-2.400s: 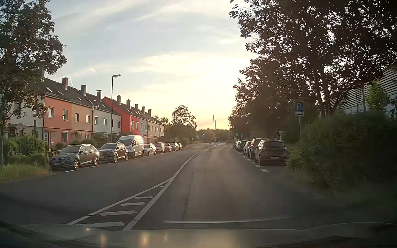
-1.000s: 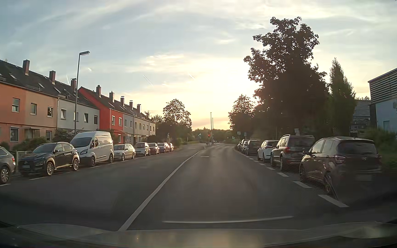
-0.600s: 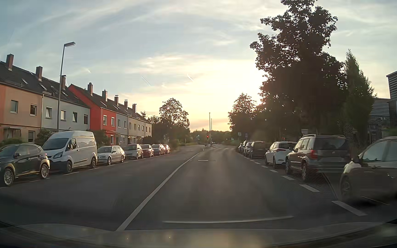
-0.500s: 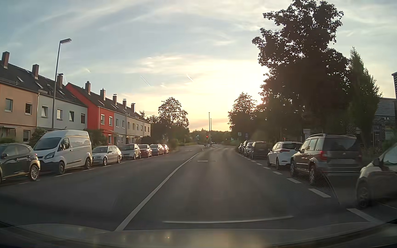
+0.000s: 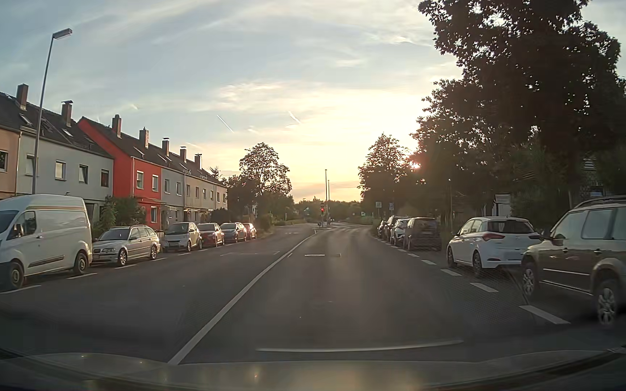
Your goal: Follow the waypoints while adhering to traffic rules and regulations
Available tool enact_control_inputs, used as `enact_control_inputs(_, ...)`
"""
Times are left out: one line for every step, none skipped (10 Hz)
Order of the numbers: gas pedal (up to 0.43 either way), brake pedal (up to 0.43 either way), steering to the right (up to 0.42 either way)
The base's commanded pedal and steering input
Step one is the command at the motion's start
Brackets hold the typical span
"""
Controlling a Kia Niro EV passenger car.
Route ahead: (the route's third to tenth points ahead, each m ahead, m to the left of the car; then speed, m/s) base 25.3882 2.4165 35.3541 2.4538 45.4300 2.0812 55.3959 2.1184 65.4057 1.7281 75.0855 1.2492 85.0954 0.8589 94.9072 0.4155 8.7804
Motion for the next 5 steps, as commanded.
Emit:
enact_control_inputs(0.118, 0.0, 0.011)
enact_control_inputs(0.087, 0.0, 0.011)
enact_control_inputs(0.087, 0.0, 0.01)
enact_control_inputs(0.087, 0.0, 0.009)
enact_control_inputs(0.087, 0.0, 0.009)
